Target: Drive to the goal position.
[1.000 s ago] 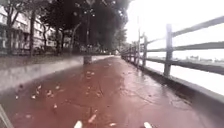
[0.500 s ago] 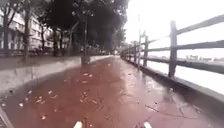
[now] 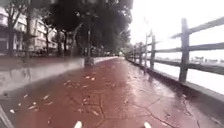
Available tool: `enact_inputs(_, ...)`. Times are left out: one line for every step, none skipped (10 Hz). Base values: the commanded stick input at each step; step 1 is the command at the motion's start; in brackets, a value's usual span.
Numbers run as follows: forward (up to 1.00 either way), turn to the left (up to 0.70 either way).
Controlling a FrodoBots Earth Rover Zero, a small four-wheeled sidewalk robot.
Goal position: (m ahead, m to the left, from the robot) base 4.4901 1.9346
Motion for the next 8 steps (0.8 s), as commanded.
enact_inputs(0.5, 0.0)
enact_inputs(0.5, 0.0)
enact_inputs(0.5, 0.0)
enact_inputs(0.5, 0.0)
enact_inputs(0.5, 0.0)
enact_inputs(0.5, 0.0)
enact_inputs(0.5, 0.0)
enact_inputs(0.5, 0.08)
